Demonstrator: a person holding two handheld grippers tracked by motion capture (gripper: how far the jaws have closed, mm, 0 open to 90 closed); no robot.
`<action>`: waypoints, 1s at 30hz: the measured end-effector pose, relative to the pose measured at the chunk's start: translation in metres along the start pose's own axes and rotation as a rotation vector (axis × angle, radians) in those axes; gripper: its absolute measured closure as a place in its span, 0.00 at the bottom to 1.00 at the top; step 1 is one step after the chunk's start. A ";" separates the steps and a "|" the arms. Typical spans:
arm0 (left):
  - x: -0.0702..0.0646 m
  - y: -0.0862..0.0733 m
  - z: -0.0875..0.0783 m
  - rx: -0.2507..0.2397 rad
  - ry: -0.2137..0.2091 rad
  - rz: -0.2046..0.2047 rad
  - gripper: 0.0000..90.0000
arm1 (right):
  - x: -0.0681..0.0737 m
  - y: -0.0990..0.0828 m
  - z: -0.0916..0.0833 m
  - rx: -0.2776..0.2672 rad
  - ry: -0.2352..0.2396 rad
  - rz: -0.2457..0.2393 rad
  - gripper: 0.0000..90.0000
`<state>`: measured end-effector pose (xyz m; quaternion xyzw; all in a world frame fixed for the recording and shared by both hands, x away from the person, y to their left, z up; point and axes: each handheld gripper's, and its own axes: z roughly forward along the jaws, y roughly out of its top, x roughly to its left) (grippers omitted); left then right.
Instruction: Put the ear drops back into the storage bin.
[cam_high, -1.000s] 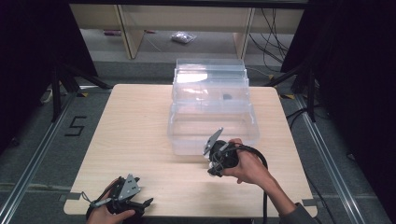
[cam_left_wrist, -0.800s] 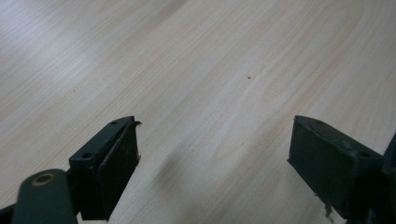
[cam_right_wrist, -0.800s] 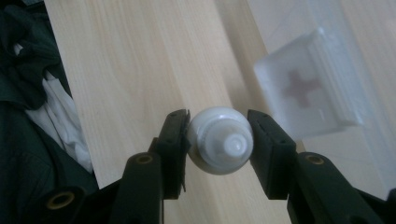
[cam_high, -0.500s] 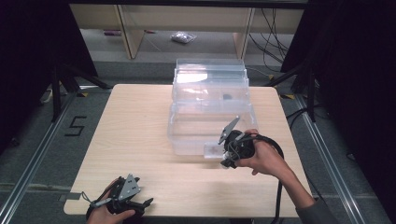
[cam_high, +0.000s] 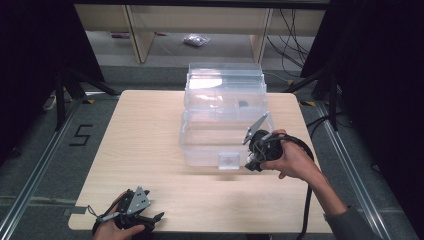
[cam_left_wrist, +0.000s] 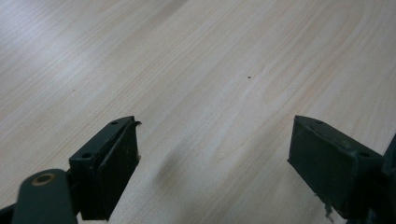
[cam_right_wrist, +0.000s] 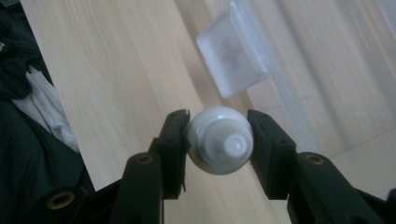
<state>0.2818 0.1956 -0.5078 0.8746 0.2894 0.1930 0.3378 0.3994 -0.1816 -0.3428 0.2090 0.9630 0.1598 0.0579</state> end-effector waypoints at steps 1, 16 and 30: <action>0.000 0.000 0.000 -0.001 -0.001 0.000 0.17 | -0.002 0.001 -0.002 0.004 -0.005 0.009 0.67; 0.000 0.000 0.000 -0.001 0.000 -0.003 0.17 | -0.040 0.016 -0.014 0.030 -0.049 0.068 0.67; 0.000 -0.001 0.000 -0.005 -0.001 -0.016 0.17 | -0.078 0.021 0.007 0.074 -0.055 0.165 0.67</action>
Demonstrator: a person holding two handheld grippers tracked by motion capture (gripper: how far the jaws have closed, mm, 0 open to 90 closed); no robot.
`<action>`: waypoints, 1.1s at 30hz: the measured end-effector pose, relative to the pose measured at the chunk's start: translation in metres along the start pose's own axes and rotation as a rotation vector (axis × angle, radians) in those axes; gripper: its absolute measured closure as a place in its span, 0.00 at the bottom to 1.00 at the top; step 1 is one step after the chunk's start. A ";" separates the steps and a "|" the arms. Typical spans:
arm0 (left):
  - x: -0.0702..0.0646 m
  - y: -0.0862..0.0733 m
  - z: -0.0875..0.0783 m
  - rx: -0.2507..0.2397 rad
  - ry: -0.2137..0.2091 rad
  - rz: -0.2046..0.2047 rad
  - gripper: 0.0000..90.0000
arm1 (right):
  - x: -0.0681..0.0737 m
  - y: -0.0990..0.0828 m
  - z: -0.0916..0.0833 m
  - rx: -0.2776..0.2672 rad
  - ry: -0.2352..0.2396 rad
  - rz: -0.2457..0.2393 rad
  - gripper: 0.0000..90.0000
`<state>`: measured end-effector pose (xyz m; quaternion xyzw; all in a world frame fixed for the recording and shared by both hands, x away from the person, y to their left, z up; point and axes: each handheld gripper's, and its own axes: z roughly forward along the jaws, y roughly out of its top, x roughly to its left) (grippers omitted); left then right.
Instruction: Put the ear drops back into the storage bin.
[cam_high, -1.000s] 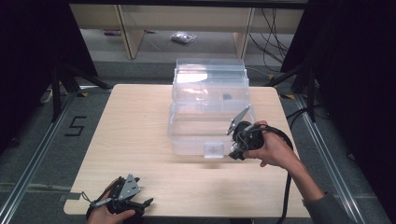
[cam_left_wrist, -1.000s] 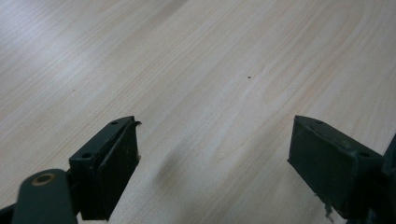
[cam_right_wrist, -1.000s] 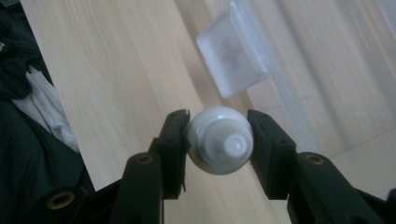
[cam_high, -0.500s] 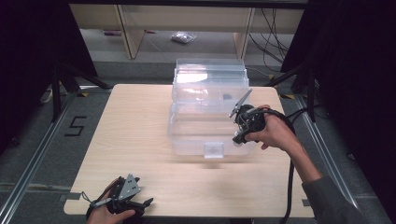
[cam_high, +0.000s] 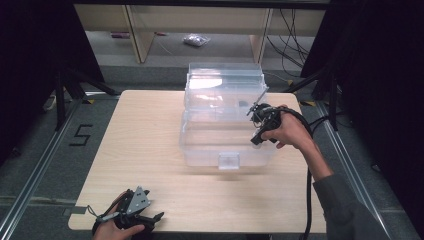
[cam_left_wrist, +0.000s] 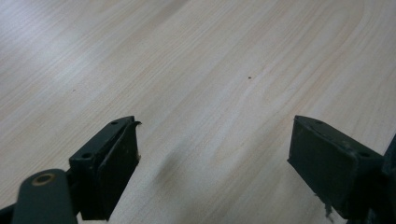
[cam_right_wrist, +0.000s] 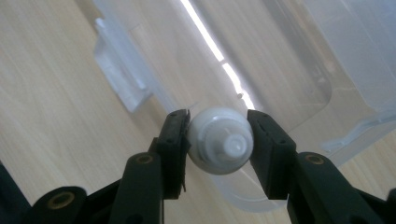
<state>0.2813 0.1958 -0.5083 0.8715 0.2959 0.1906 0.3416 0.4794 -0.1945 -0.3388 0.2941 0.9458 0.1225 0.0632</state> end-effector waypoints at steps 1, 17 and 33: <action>0.000 0.000 0.000 0.000 -0.002 0.001 0.17 | -0.003 0.001 0.002 0.000 0.000 -0.011 0.67; 0.001 0.000 0.001 0.008 0.003 0.018 0.17 | -0.033 0.003 0.043 0.097 -0.012 0.084 0.67; 0.001 0.000 0.000 0.006 -0.002 0.004 0.17 | -0.041 -0.001 0.063 0.153 -0.001 0.151 0.67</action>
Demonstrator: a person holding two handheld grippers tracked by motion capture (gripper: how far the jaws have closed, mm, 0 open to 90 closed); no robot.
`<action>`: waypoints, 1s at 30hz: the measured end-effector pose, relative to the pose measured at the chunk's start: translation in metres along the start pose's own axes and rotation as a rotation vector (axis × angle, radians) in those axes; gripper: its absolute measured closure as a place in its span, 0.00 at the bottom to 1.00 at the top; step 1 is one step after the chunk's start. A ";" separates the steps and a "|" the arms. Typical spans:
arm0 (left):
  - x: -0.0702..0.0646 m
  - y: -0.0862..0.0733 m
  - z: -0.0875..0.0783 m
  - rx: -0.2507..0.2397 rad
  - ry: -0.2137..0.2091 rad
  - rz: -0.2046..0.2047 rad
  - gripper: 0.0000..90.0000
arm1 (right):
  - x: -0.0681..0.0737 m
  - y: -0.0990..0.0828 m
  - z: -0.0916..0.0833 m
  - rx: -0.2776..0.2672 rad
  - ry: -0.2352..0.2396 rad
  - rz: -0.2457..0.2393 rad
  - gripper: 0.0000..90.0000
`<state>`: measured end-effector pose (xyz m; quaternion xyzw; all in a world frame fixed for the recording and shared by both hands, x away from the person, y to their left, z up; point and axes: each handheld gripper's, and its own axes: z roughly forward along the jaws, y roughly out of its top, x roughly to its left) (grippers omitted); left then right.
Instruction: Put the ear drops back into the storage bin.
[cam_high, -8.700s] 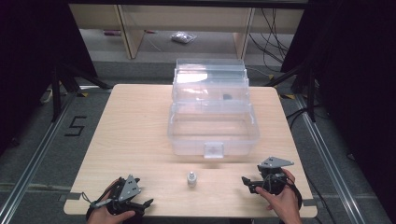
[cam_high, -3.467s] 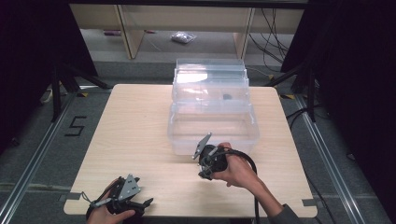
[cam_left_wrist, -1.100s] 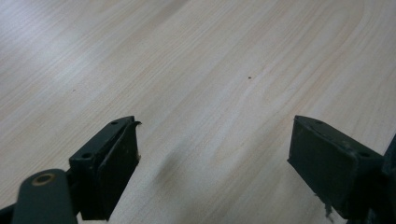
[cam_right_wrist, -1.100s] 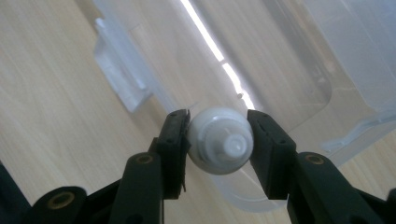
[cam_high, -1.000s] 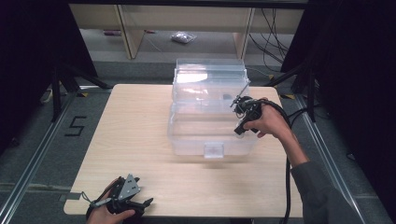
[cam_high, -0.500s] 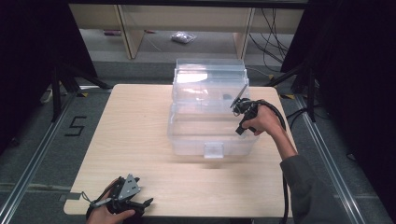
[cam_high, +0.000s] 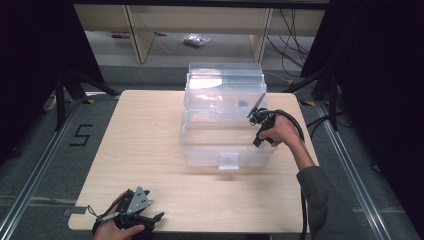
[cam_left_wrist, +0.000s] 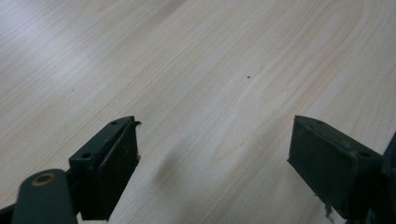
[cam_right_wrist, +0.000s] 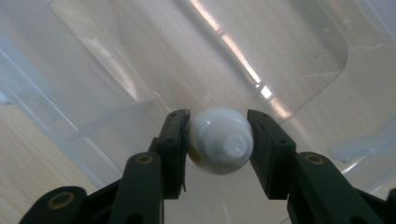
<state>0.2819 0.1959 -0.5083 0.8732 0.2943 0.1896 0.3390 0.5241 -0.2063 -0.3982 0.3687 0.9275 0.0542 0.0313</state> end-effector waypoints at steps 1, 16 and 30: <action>0.001 0.000 0.000 0.001 -0.002 0.011 0.17 | -0.002 0.000 0.002 -0.008 -0.005 -0.016 0.67; 0.000 0.000 0.000 0.000 -0.002 -0.005 0.17 | -0.005 0.004 0.012 0.035 -0.002 0.012 0.67; 0.000 0.000 0.000 0.001 -0.002 -0.001 0.17 | -0.010 0.004 0.026 0.060 -0.005 -0.007 0.67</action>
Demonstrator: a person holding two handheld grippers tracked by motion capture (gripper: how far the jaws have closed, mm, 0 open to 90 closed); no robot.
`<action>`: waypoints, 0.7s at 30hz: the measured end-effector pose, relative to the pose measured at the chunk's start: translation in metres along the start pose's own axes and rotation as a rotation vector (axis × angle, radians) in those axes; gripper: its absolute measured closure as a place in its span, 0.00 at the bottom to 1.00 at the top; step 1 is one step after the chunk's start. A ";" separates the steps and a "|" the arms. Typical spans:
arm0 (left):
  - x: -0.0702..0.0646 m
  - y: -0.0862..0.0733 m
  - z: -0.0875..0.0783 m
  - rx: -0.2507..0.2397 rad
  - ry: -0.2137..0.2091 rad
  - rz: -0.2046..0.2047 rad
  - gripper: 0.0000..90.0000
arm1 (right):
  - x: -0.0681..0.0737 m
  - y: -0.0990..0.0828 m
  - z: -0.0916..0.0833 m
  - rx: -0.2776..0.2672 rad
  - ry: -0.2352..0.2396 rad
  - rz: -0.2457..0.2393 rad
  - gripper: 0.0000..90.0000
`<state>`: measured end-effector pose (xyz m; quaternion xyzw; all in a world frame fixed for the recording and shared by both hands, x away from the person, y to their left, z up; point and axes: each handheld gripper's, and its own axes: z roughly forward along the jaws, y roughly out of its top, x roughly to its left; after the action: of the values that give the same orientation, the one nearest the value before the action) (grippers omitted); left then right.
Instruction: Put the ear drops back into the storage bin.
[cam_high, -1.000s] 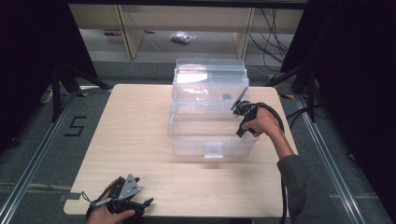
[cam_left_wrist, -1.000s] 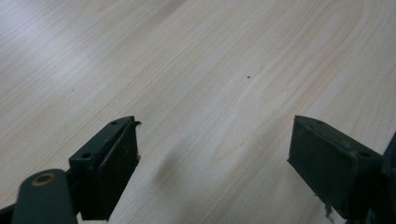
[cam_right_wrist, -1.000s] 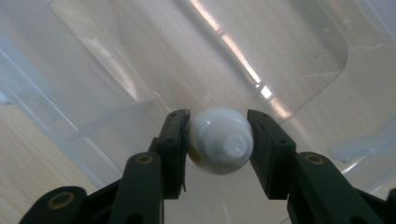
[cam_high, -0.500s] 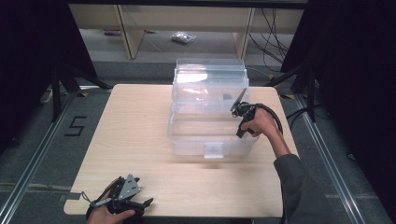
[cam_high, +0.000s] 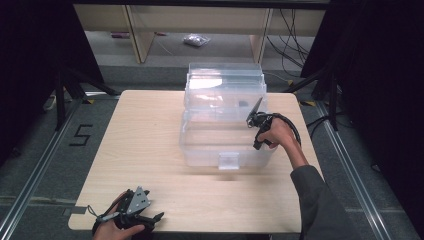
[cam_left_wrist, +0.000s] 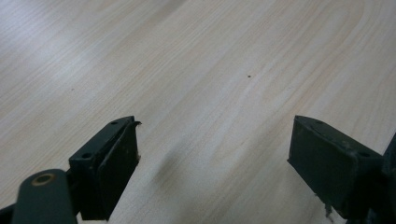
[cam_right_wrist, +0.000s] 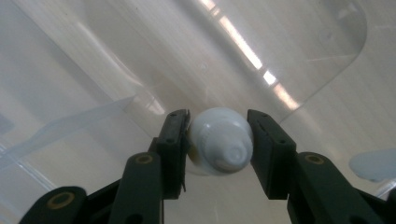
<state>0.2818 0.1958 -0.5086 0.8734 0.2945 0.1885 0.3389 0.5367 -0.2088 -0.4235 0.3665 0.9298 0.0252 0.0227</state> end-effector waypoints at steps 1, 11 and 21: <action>0.000 0.000 0.000 0.000 0.000 0.000 0.17 | 0.000 0.000 0.000 0.000 0.000 0.000 0.67; 0.001 0.000 0.000 0.001 0.006 0.015 0.17 | 0.003 0.003 0.003 0.027 -0.009 0.025 0.67; 0.001 0.000 0.000 0.000 -0.002 0.011 0.17 | 0.006 0.003 -0.003 0.009 0.012 0.044 0.60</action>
<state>0.2825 0.1966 -0.5079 0.8753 0.2893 0.1894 0.3381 0.5344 -0.2028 -0.4200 0.3867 0.9218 0.0237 0.0149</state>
